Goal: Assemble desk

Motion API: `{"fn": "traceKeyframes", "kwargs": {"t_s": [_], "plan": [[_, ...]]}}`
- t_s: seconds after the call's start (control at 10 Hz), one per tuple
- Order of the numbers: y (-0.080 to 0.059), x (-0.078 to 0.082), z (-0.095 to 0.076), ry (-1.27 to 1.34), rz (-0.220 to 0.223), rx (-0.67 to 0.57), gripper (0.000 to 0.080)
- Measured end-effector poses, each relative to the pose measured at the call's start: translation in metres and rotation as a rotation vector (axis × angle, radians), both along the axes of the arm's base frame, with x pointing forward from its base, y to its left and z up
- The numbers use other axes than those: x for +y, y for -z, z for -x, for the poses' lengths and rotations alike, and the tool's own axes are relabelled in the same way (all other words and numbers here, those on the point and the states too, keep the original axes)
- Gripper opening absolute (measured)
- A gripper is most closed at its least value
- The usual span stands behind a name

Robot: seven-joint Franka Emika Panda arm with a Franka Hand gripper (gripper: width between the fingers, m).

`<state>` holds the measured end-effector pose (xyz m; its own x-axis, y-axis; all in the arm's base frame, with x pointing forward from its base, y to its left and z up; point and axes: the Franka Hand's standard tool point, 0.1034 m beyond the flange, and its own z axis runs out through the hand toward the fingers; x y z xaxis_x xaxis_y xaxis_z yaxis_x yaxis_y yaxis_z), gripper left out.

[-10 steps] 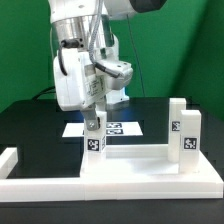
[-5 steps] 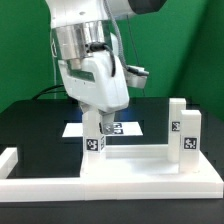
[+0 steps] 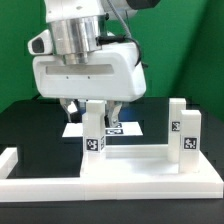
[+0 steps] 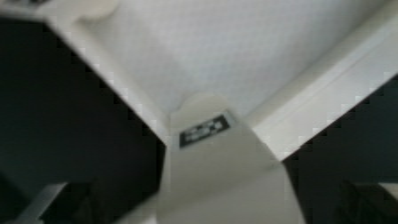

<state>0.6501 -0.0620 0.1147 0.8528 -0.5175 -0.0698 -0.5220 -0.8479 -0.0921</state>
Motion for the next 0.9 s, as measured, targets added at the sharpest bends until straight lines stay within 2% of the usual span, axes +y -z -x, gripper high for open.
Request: {"fn": "traceKeyframes", "kwargs": {"t_s": [0.3, 0.5, 0.6, 0.7, 0.9], "plan": [[0.001, 0.0019, 0.0007, 0.006, -0.002, 0.003, 0.0619], [0.001, 0.0025, 0.0007, 0.149, -0.002, 0.02, 0.0348], [0.0015, 0.0008, 0.0015, 0.201, 0.001, 0.027, 0.0348], [0.0017, 0.0008, 0.0016, 0.291, 0.002, 0.038, 0.0292], [0.0022, 0.0001, 0.0008, 0.527, 0.005, 0.055, 0.0292]]}}
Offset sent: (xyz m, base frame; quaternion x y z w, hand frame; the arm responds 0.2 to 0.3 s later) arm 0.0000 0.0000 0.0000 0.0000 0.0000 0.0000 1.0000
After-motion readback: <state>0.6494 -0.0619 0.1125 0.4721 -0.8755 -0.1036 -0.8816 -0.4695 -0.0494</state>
